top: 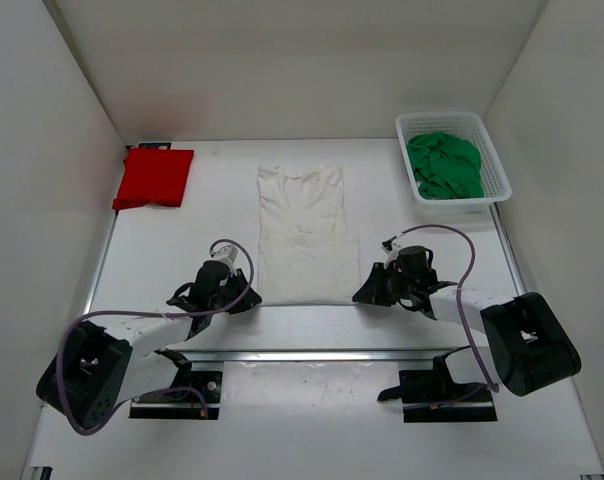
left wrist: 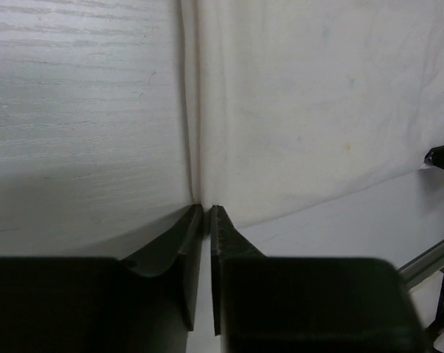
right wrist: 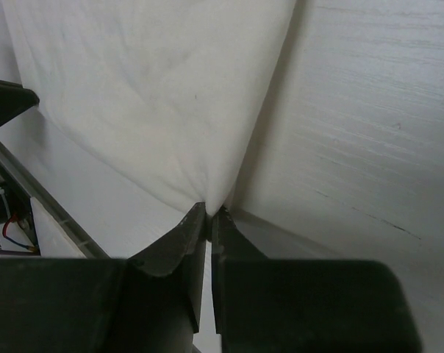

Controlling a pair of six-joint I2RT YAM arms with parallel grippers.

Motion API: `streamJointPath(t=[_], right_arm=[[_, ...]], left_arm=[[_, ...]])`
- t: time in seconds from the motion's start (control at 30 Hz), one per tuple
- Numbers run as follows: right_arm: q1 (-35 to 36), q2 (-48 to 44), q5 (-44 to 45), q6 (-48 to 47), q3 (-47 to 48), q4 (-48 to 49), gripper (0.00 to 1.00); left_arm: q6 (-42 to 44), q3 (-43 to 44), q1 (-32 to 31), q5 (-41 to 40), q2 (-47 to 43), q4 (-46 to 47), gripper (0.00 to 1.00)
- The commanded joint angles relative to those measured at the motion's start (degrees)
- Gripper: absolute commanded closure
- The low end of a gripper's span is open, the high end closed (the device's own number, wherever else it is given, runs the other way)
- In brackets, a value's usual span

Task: Fold and stack the t-shirts
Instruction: Grab one side of the 2/3 rectangular tshirt with both arms, then fold the long partially folded tshirt into a neat square

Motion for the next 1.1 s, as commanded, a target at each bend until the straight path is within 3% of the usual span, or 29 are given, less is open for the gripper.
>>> streamJointPath(t=[0.0, 0.1, 0.27, 0.4, 0.5, 0.6, 0.77, 1.07], right_arm=[[0.18, -0.53, 1.06, -0.72, 0.0, 0.09, 0.98], [1.58, -1.23, 1.76, -1.42, 0.18, -1.75, 1.0], [6.32, -6.59, 3.7, -0.11, -3.06, -6.67, 1.0], [12.2, -17.81, 8.42, 2.35, -5.27, -18.41, 1.0], [16.69, -25.73, 10.2, 5.16, -2.91, -26.08, 1.0], [15.57, -27.95, 9.42, 4.47, 2.8, -28.83, 1.0], [3.55, -16.91, 5.73, -5.45, 19.04, -28.39, 1.0], [-8.34, 10.94, -0.77, -7.58, 42.69, -18.65, 1.0]], left_arm=[[1.32, 0.46, -0.69, -0.15, 1.76, -4.41, 0.82], [1.84, 1.77, -0.96, -0.15, 1.68, -6.77, 1.0], [5.61, 1.78, -0.95, 0.82, -4.82, -18.0, 1.0], [3.45, 2.05, -7.7, -1.64, -16.65, -29.52, 1.0], [-0.69, 3.97, -10.18, 2.99, -21.26, -33.67, 1.0], [0.95, 9.32, -7.56, 3.28, -23.81, -37.45, 1.0], [8.43, 23.64, 7.28, 9.51, -13.64, -33.8, 1.0], [5.19, 42.79, 10.3, 4.08, 12.35, -19.36, 1.0]])
